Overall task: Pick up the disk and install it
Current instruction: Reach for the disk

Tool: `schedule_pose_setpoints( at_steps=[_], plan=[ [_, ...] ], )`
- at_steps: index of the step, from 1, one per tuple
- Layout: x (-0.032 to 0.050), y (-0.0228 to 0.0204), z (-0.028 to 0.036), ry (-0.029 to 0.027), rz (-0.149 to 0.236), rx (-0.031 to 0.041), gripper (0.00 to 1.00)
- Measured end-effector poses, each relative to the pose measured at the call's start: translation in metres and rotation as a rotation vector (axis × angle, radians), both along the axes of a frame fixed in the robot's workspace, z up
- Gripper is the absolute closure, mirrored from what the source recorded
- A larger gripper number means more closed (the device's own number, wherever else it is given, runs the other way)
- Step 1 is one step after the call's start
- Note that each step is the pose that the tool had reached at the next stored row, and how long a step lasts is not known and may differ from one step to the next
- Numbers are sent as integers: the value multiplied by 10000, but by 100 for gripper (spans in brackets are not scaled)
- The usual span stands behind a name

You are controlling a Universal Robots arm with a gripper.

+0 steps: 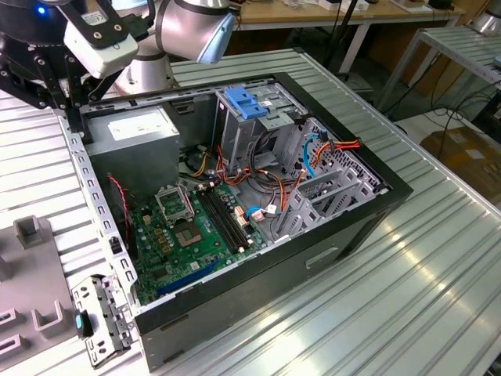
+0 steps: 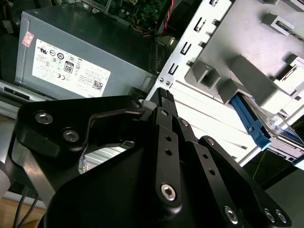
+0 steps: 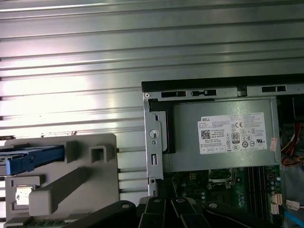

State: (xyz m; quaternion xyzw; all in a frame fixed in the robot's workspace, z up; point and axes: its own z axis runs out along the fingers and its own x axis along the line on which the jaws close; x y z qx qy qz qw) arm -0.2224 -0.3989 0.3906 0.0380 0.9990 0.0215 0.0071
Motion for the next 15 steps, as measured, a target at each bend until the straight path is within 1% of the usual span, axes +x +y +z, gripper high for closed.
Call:
schedule_pose_setpoints(
  at_steps=[5, 9, 15],
  plan=[
    [-43, 0, -2, 8, 0, 0, 89],
    [-100, 0, -5, 20, 1, -1, 89],
    [-156, 0, -8, 25, 0, 0, 89]
  ],
)
